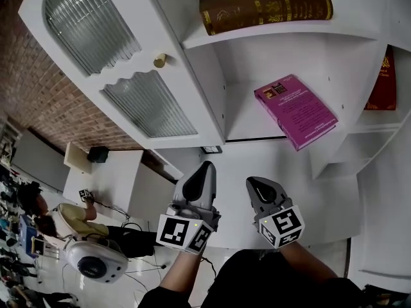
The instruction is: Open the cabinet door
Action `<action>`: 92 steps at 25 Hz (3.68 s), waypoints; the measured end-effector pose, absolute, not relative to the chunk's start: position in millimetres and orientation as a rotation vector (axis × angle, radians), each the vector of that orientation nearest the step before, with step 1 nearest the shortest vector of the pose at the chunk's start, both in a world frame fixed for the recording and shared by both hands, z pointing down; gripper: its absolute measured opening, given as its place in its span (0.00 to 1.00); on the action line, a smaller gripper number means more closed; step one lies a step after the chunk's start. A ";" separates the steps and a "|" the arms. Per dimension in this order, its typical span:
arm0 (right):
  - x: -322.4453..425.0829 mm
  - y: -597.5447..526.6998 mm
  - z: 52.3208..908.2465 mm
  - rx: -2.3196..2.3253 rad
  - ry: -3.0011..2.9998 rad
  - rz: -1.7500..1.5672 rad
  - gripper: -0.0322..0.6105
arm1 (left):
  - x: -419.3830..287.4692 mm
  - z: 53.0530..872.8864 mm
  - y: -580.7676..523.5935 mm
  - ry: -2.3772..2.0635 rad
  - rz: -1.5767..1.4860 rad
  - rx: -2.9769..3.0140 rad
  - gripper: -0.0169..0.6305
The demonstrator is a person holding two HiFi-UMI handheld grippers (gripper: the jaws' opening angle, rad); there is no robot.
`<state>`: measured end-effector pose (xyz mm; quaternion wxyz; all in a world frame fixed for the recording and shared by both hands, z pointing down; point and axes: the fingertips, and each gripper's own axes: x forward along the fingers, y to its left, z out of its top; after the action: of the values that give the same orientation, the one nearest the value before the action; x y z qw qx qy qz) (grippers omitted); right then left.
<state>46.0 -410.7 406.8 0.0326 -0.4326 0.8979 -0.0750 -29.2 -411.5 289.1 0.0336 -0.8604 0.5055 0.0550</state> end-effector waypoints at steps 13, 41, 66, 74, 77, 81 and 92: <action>23.1 -439.1 367.0 -1.395 2.724 -0.103 0.05 | -53.0 204.5 -434.7 1.392 0.317 -2.623 0.06; 5.5 -479.9 335.0 -1.367 2.658 -0.028 0.05 | -52.1 75.7 -469.0 1.238 0.422 -2.363 0.29; 13.1 -490.8 338.9 -1.334 2.718 -0.049 0.22 | -43.4 69.7 -484.0 1.280 0.277 -2.218 0.16; -15.3 -492.7 368.5 -1.168 2.906 -0.112 0.28 | -48.0 70.0 -470.6 1.287 0.319 -2.228 0.16; -25.7 -493.2 379.3 -1.129 2.978 -0.117 0.28 | -48.0 69.5 -468.5 1.283 0.291 -2.231 0.16; -32.0 -498.0 386.2 -1.135 2.997 -0.116 0.28 | -47.2 70.3 -467.9 1.292 0.259 -2.220 0.16; -30.1 -494.6 387.0 -1.138 2.991 -0.136 0.18 | -50.2 71.3 -459.8 1.356 0.252 -2.237 0.16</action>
<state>-30.1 -494.6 387.0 -0.0304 -0.3550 0.9334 -0.0424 -50.2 -459.8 71.3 0.2540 -0.8233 0.4990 0.0928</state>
